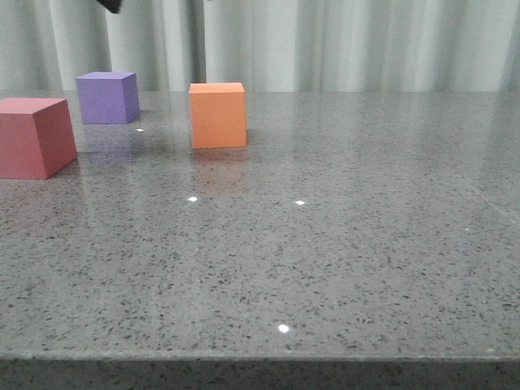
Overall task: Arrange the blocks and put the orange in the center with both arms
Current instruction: 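Lower the left gripper onto the orange cube and grasp it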
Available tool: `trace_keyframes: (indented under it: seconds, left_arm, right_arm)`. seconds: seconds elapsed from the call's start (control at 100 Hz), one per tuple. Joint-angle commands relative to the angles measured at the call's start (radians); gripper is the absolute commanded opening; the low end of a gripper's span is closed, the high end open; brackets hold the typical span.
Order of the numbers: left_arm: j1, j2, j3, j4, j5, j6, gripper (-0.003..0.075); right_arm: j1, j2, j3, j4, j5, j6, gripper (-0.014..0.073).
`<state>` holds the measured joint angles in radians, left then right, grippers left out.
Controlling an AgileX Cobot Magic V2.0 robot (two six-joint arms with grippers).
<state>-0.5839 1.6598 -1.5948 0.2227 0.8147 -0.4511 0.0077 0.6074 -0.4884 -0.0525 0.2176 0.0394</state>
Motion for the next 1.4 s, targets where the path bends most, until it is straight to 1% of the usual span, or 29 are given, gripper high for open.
trace_keyframes:
  seconds: [0.0,0.18,0.32,0.82,0.9,0.95,0.99,1.14,1.19,1.26,1.33,1.39]
  left_arm:
    - [-0.030,0.022,-0.097,0.050,-0.021,-0.045,0.0640]
    - [-0.048,0.131,-0.211,0.052,0.014,-0.047,0.0640]
    - [-0.048,0.189,-0.253,0.052,0.024,-0.047,0.0640]
    - [-0.030,0.309,-0.260,0.057,0.027,-0.064,0.0640]
    - [-0.030,0.322,-0.260,0.057,0.027,-0.064,0.0631]
    - [-0.030,0.325,-0.260,0.059,0.027,-0.064,0.0608]
    - [-0.030,0.326,-0.260,0.061,0.027,-0.064,0.0572]
    - [-0.030,0.326,-0.271,0.065,0.031,-0.064,0.0372]
    - [-0.030,0.326,-0.278,0.065,0.038,-0.064,0.0326]
    - [-0.032,0.326,-0.301,0.065,0.060,-0.064,0.0297]
    - [-0.032,0.322,-0.330,0.065,0.095,-0.058,0.0295]
    - [-0.032,0.315,-0.358,0.065,0.127,-0.020,0.0295]
  right_arm:
    - [-0.006,-0.003,-0.026,-0.009,-0.080,-0.009,-0.0088]
    - [-0.006,-0.003,-0.026,-0.009,-0.080,-0.009,-0.0088]
    - [-0.006,-0.003,-0.026,-0.009,-0.080,-0.009,-0.0088]
    - [-0.006,-0.003,-0.026,-0.009,-0.080,-0.009,-0.0088]
    - [-0.006,-0.003,-0.026,-0.009,-0.080,-0.009,-0.0088]
    - [-0.006,-0.003,-0.026,-0.009,-0.080,-0.009,-0.0088]
    - [-0.006,-0.003,-0.026,-0.009,-0.079,-0.009,-0.0088]
    - [-0.006,-0.003,-0.026,-0.009,-0.079,-0.009,-0.0088]
    - [-0.006,-0.003,-0.026,-0.009,-0.079,-0.009,-0.0088]
    - [-0.006,-0.003,-0.026,-0.009,-0.079,-0.009,-0.0088]
    - [-0.006,-0.003,-0.026,-0.009,-0.079,-0.009,-0.0088]
    - [-0.006,-0.003,-0.026,-0.009,-0.079,-0.009,-0.0088]
